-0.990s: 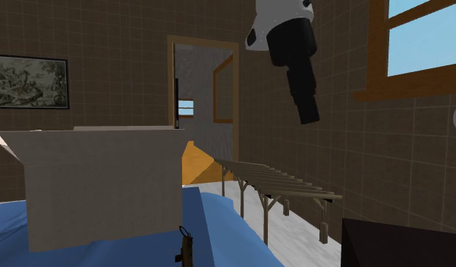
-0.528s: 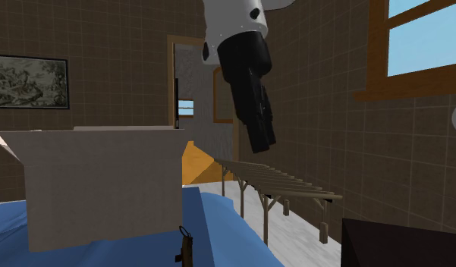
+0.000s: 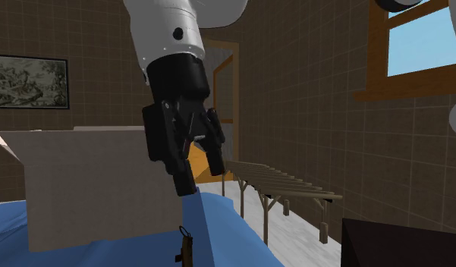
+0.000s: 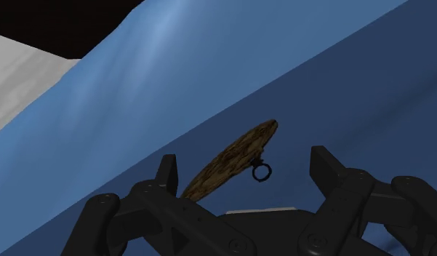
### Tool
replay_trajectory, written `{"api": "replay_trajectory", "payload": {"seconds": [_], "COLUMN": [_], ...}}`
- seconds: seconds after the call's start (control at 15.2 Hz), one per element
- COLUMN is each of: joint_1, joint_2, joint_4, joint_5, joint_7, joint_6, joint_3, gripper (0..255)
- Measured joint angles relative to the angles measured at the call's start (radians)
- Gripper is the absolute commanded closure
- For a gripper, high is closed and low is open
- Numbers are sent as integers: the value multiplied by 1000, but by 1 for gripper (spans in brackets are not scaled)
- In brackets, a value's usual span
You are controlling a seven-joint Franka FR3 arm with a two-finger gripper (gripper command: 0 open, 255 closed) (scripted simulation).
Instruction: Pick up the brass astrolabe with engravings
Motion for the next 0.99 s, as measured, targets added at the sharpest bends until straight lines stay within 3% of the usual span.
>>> {"api": "replay_trajectory", "payload": {"seconds": [0.26, 0.66, 0.73, 0.99], "joint_1": [32, 36, 37, 38], "joint_2": [111, 149, 152, 155], "joint_4": [99, 75, 75, 75], "joint_5": [-29, -40, -41, -42], "joint_7": [40, 41, 41, 42], "joint_6": [2, 62, 65, 68], "joint_3": [-3, -8, -9, -9], "gripper": [0, 0, 255, 255]}}
